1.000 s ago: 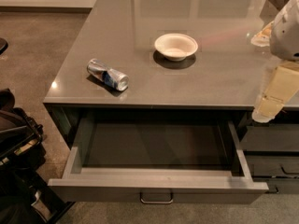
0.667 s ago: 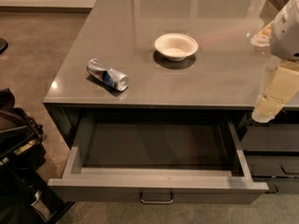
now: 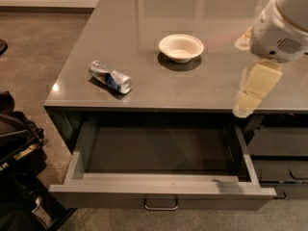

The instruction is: Place redbull can into top drawer

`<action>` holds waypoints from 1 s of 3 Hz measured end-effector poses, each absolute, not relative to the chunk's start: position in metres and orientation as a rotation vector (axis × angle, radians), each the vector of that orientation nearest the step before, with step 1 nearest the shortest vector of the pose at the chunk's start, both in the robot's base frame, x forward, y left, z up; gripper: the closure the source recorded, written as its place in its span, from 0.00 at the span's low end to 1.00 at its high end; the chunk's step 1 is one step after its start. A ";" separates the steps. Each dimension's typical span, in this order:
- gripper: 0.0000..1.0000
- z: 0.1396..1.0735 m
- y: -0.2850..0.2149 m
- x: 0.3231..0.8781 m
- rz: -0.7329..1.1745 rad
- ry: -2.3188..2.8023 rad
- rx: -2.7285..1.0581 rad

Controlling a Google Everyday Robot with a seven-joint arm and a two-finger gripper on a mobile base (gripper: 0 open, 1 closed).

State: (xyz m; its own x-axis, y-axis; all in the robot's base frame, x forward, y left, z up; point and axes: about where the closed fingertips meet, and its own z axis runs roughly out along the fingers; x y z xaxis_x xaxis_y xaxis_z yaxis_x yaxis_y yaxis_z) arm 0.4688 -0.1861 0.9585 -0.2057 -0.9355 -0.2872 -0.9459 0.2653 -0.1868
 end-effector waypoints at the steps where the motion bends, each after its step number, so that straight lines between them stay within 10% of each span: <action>1: 0.00 0.939 -0.173 0.491 0.135 2.223 -1.681; 3: 0.00 0.930 -0.166 0.500 0.166 2.232 -1.635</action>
Offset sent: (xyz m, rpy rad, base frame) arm 0.0209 0.0121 -0.0180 0.0533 0.0387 -0.0171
